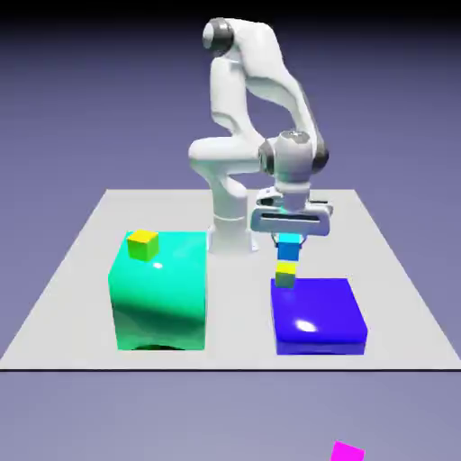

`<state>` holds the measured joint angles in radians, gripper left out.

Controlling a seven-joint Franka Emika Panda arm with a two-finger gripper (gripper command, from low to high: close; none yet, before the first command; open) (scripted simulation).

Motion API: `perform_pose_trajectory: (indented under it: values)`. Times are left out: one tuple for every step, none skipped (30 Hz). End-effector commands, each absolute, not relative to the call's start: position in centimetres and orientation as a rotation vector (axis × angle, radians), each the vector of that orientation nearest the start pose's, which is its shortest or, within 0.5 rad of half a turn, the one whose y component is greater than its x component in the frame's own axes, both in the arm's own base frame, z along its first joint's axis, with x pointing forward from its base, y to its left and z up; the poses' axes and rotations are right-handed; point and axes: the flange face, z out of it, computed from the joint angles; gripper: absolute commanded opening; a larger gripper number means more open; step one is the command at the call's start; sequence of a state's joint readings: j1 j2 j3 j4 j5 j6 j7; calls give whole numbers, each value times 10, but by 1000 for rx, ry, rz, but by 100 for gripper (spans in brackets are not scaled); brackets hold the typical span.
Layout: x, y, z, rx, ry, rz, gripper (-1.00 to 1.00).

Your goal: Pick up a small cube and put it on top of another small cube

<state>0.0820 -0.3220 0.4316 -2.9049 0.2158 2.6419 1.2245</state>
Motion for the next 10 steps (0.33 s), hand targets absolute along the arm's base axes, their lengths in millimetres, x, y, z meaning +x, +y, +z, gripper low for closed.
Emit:
perform_pose_trajectory:
  values:
    - [309,150,263,-2803,1381,-74,-100]
    - [309,150,263,-2803,1381,-74,100]
    - [309,150,263,-2803,1381,-74,100]
    - [310,150,273,-2804,1383,-76,100]
    - [310,150,284,-2804,1384,-77,100]
    - [310,150,295,-2804,1384,-78,100]
    - [310,150,306,-2804,1384,-77,100]
    - [309,150,317,-2804,1383,-76,100]
    - [307,150,328,-2803,1382,-75,100]
    - [306,150,333,-2803,1381,-74,100]
